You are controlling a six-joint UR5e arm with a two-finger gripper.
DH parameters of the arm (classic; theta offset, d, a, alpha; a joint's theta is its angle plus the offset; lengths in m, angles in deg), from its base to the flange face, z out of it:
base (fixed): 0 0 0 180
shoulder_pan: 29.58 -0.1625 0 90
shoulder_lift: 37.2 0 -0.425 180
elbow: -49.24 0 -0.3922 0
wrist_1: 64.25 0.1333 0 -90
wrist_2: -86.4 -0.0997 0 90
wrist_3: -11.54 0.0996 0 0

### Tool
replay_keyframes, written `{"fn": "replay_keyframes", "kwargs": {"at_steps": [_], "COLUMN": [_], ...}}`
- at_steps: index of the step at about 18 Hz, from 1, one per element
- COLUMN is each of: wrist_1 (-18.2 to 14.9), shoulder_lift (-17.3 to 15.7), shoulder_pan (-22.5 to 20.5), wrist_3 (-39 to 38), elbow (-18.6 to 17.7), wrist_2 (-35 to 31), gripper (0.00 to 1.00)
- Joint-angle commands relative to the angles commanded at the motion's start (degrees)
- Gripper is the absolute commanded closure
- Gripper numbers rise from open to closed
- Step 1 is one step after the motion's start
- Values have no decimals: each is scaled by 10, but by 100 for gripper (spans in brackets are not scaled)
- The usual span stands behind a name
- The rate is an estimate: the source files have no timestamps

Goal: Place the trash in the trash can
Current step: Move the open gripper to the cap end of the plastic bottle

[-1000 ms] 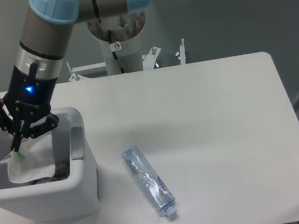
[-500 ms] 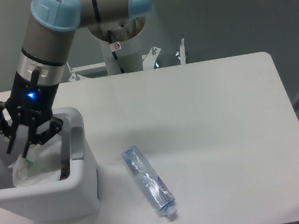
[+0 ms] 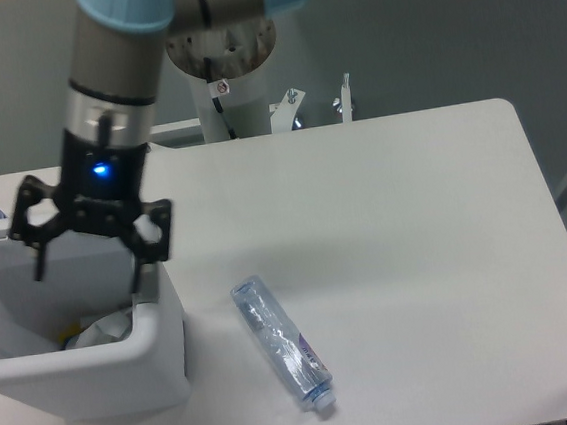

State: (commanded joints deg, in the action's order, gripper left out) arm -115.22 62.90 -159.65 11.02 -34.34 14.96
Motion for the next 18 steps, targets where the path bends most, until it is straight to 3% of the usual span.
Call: {"fn": "replay_keyframes", "kwargs": {"at_steps": [3, 8, 12, 18], "wrist_1": [-18, -94, -99, -98], "shoulder_lift": [1, 17, 68, 146], "shoulder_pan": [-25, -46, -47, -49], "wrist_3": [-11, -8, -6, -4], "elbow": [9, 31, 40, 62], "wrist_2": [-41, -131, -182, -183], "gripper": [0, 0, 0, 0]}}
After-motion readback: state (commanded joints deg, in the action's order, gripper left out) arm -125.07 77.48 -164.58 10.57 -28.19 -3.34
